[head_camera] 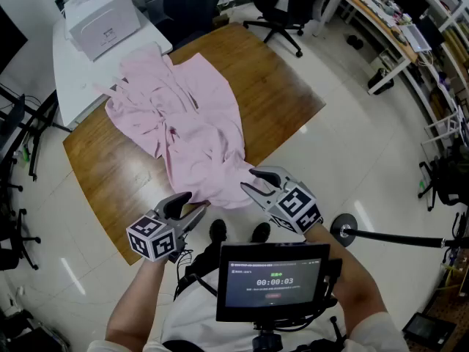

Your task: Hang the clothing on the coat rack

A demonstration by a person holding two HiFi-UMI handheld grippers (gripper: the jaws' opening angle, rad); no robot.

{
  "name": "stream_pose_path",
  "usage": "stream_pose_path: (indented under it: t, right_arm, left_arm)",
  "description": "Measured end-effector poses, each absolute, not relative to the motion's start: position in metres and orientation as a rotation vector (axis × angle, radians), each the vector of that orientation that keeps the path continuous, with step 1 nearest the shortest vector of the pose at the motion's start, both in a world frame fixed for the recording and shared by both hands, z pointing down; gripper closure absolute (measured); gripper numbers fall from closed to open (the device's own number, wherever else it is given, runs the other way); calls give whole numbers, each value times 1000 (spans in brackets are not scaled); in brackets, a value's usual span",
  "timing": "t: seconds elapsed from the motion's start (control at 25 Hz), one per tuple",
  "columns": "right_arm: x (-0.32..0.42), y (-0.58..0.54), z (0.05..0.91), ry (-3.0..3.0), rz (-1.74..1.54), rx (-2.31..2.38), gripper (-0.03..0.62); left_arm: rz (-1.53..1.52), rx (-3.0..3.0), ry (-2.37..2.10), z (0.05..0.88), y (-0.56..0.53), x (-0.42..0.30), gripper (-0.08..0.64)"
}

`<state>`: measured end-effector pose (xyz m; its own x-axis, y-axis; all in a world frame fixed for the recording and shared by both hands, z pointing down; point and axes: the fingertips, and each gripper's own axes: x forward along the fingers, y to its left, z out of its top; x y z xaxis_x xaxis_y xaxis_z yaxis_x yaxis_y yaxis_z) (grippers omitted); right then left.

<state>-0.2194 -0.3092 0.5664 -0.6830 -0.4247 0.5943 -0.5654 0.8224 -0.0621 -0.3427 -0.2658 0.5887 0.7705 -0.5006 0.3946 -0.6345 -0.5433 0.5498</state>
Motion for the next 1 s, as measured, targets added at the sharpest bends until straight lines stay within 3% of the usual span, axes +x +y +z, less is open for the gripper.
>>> stream_pose_path:
  t: [0.08,0.16,0.4,0.76,1.0]
  right_arm:
    - [-223,-314,575,-2411,325,701,428]
    - [-227,-317,582,-2398,331,675,374]
    - [-234,-323,594,-2378,339,635,374]
    - [-229,-339,616,-2318,364,564,264]
    - [-220,-355,626,-2262,388,542,264]
  left_arm:
    - [261,2259,-840,594,-268,-344,311]
    - [273,2259,-841,599,-270,-344,311]
    - [296,2272,-848,605,-276,-345,310]
    - [393,2285,-824,626,-274,-345,310]
    - [577,2355,-773,649,-280,-329,310]
